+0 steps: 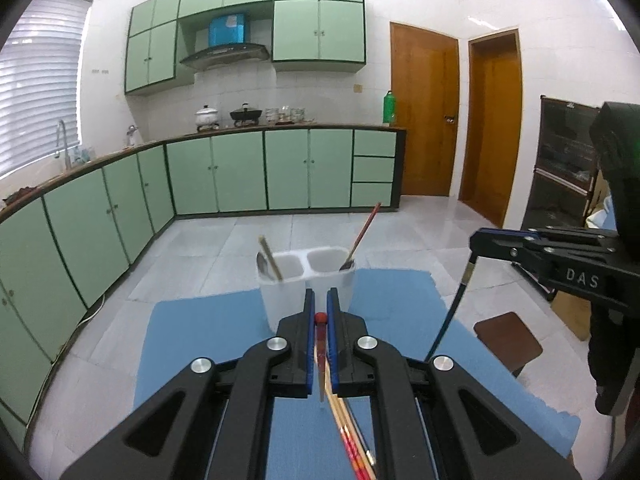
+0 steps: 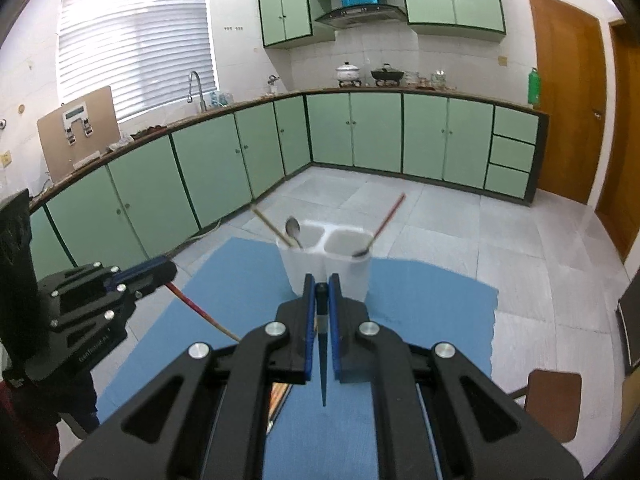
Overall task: Organize utensils
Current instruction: 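Lift both chopsticks over the white holder and open both tools to drop them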
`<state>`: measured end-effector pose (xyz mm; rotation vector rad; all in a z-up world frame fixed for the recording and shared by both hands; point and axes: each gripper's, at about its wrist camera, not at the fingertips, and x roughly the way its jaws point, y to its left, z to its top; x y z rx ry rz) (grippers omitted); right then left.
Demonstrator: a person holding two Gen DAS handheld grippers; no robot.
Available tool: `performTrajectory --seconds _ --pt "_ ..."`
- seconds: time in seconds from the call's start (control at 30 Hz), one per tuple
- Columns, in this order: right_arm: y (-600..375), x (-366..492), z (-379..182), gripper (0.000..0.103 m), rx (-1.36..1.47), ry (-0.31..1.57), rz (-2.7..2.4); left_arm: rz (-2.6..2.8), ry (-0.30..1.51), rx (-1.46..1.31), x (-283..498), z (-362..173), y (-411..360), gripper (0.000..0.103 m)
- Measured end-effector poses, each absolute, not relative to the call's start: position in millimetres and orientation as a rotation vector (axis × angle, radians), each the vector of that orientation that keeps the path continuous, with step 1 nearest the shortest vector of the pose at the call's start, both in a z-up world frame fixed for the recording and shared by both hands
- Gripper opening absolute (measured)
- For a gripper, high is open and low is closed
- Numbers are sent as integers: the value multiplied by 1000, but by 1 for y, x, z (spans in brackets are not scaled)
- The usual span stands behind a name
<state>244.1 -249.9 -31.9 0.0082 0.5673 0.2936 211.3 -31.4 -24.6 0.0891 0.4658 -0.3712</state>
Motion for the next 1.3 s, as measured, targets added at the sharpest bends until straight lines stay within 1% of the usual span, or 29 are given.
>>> performTrajectory --seconds 0.2,0.33,0.5,0.63,0.77,1.0,1.03,1.07,1.1,1.13,1.17,1.23,1.3 --pt "-253 276 14 6 9 502 308 -383 406 75 241 10 -35 6" --pt "-257 307 45 6 29 442 298 -369 325 70 269 46 -41 6" --pt "-261 350 68 6 50 381 264 -348 280 70 308 66 -50 6" --pt "-264 387 59 6 59 383 233 -332 299 65 347 56 -54 6" --pt "-264 422 28 6 65 438 212 -324 359 65 373 30 -58 6" --pt "-253 440 -17 7 59 514 218 -327 450 69 402 -10 -62 6" --pt "-254 438 -20 12 56 509 209 -325 455 66 402 -12 -61 6" --pt "-252 437 -20 20 53 506 204 -329 457 62 402 -13 -60 7" --pt "-253 434 -19 24 48 496 194 -330 456 59 401 -13 -58 9" --pt "-254 431 -18 32 43 484 181 -330 452 56 398 -12 -56 10" --pt "-254 427 -16 38 37 473 171 -332 447 52 397 -10 -54 14" --pt "-256 418 -14 45 29 452 155 -331 426 42 386 -4 -51 22" --pt "-261 405 -9 52 29 431 132 -328 406 37 375 2 -48 36"
